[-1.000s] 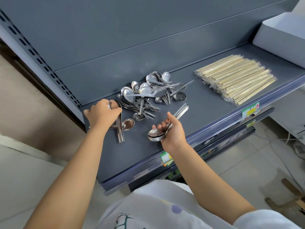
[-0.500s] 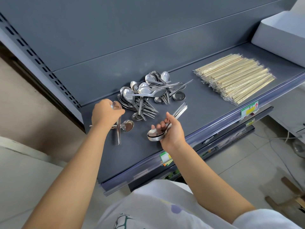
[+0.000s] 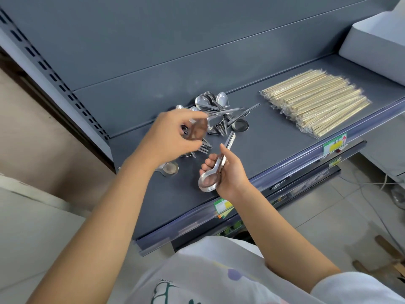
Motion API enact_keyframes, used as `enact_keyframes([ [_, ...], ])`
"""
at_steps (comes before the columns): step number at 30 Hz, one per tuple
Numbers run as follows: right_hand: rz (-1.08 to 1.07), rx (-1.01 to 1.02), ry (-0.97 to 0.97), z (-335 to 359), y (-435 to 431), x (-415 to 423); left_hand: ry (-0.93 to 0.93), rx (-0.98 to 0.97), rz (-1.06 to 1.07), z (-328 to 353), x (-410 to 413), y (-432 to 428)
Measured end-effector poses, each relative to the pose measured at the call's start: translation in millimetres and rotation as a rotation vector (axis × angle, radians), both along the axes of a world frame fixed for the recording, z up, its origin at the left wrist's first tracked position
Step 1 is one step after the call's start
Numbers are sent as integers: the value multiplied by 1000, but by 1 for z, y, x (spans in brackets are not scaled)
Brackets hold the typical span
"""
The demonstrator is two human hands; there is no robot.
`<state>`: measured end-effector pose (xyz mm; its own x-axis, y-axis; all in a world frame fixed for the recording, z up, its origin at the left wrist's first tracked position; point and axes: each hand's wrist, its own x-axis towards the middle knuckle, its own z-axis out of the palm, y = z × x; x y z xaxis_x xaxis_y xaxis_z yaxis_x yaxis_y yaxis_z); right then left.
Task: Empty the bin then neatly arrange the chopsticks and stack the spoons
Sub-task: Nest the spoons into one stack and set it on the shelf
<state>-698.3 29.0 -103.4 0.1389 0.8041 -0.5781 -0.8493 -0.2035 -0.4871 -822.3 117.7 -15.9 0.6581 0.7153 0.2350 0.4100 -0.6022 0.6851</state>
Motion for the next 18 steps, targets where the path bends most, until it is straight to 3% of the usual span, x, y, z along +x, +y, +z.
enact_keyframes([
  [7,82,165,-71,-1,-2,5,295,-12,-381,-23,28,-28],
  [11,128,100,17,0,-7,10,346,-80,-392,-25,29,-35],
  [18,126,-11,-21,-9,-3,6,308,-287,-433,-27,14,-35],
])
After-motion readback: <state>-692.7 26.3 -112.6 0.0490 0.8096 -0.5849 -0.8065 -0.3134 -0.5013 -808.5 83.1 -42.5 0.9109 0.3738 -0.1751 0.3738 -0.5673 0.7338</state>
